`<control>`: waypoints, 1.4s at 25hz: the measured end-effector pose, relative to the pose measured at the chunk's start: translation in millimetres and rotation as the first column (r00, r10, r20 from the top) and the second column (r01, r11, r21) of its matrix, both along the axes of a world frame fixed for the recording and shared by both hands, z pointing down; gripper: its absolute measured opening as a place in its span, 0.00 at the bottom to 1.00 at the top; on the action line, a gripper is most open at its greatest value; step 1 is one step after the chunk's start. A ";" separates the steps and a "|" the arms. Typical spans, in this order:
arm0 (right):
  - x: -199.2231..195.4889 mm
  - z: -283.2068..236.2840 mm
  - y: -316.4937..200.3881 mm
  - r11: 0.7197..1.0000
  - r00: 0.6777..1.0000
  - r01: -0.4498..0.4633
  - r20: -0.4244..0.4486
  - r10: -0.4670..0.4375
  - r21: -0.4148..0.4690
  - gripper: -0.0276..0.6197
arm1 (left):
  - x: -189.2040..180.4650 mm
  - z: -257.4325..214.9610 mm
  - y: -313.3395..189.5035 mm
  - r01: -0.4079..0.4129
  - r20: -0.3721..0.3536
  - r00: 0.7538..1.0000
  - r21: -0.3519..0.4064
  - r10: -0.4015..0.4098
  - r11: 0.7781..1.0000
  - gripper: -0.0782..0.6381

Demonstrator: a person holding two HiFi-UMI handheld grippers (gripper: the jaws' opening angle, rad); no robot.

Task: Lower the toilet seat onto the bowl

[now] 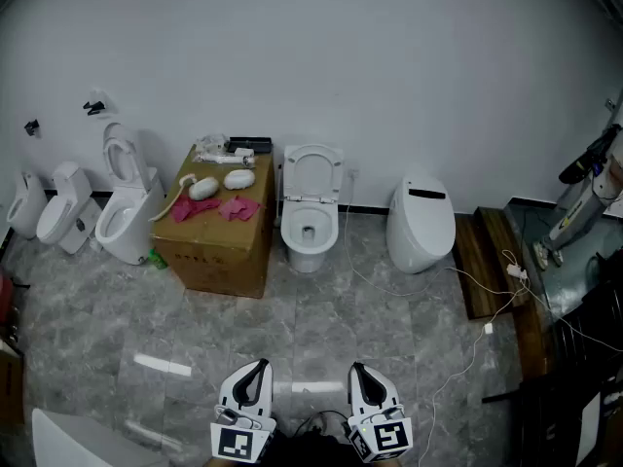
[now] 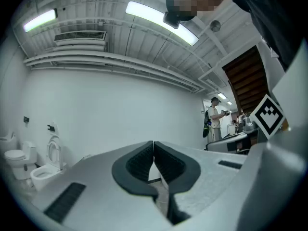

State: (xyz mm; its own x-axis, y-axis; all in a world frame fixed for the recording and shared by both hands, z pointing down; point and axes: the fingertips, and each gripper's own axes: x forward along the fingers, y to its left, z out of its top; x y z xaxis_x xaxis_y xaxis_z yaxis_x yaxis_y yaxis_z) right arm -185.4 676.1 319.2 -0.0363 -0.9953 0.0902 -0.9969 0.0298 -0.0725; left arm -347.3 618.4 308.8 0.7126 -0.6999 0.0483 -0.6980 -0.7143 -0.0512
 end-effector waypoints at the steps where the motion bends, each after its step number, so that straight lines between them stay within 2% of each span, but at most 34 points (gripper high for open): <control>1: 0.1 -0.3 -0.8 1.000 1.000 -0.001 0.002 0.001 0.000 0.08 | 0.3 -0.4 -0.8 0.003 -0.004 1.000 -0.004 -0.003 1.000 0.12; 20: 13.7 -5.6 -1.0 1.000 1.000 0.009 0.003 -0.009 0.027 0.08 | 16.4 0.1 -0.8 0.017 0.010 1.000 0.000 -0.017 1.000 0.12; 35: 62.2 -7.9 -8.6 0.995 0.996 0.085 0.023 -0.087 0.050 0.08 | 60.4 0.3 2.3 0.096 0.032 0.995 0.015 -0.096 0.995 0.12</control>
